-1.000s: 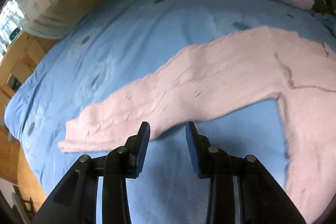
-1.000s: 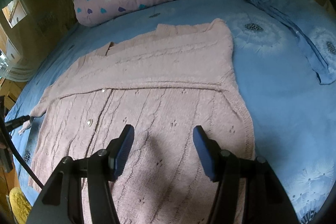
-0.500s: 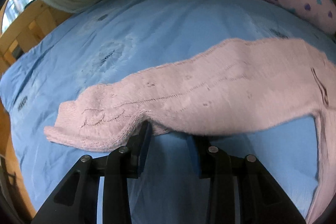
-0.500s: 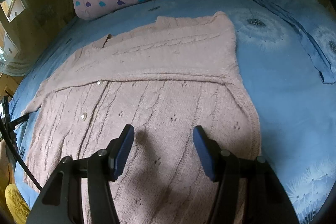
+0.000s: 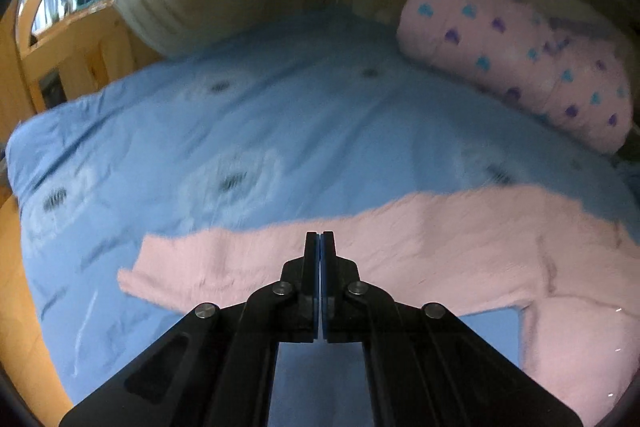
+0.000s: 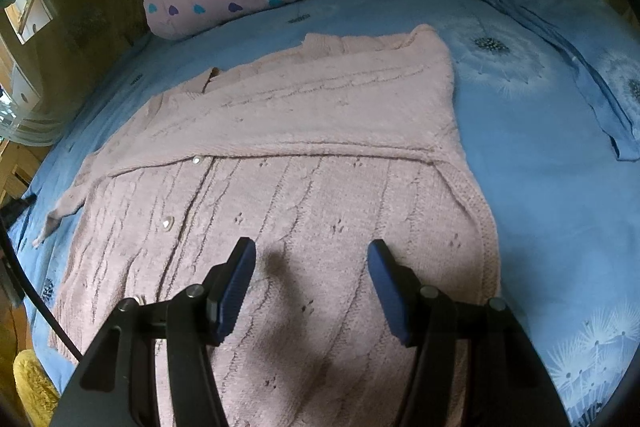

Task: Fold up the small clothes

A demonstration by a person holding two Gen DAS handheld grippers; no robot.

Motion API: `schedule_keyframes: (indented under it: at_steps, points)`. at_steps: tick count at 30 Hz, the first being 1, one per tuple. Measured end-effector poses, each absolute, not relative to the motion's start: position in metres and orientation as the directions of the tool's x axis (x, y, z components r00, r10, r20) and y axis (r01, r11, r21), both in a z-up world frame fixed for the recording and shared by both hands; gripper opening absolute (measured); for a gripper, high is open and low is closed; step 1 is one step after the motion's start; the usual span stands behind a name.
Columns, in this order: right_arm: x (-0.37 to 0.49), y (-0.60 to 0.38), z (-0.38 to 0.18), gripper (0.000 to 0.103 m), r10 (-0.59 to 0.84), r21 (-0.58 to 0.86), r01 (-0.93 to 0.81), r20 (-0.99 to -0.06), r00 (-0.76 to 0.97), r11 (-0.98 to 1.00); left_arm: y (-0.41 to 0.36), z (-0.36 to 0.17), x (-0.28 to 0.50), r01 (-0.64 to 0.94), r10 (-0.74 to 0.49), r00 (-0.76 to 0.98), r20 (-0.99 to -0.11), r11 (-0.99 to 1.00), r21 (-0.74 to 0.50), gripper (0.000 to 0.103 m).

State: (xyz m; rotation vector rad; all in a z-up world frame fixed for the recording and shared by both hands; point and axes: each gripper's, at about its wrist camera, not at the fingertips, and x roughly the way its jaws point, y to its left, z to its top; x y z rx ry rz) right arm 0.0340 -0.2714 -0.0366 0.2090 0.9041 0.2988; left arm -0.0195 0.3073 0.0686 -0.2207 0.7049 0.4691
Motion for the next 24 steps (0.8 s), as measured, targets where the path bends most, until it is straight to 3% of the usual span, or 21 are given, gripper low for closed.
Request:
schedule_keyframes:
  at_steps: [3,9,10,11,13,18,24]
  points:
    - [0.033,-0.272,-0.034,0.062,0.346,0.308,-0.167,-0.731,0.588,0.937,0.288,0.099,-0.019,-0.416,0.303,0.717,-0.628,0.908,-0.037,0.000]
    - [0.031,-0.276,-0.031,0.062,0.351,0.321,-0.160,-0.726,0.591,0.933,0.282,0.103,-0.012,-0.365,0.223,0.696,-0.682,0.928,-0.069,0.000]
    - [0.031,-0.276,-0.030,0.062,0.351,0.320,-0.162,-0.725,0.592,0.933,0.281,0.099,-0.010,-0.362,0.224,0.677,-0.702,0.931,-0.053,0.011]
    - [0.030,-0.275,-0.030,0.062,0.351,0.316,-0.166,-0.724,0.593,0.934,0.280,0.093,-0.009,-0.363,0.232,0.656,-0.719,0.931,-0.031,0.030]
    - [0.029,-0.272,-0.029,0.062,0.350,0.306,-0.177,-0.724,0.594,0.935,0.279,0.078,-0.006,-0.363,0.277,0.592,-0.757,0.930,0.057,0.044]
    - [0.030,-0.267,-0.030,0.062,0.366,0.308,-0.199,-0.747,0.555,0.930,0.288,0.039,-0.002,-0.282,0.306,0.497,-0.812,0.942,0.182,0.044]
    - [0.028,-0.275,-0.032,0.064,0.314,0.271,-0.161,-0.772,0.552,0.949,0.300,-0.004,-0.004,-0.133,0.260,0.444,-0.858,0.965,0.224,0.044]
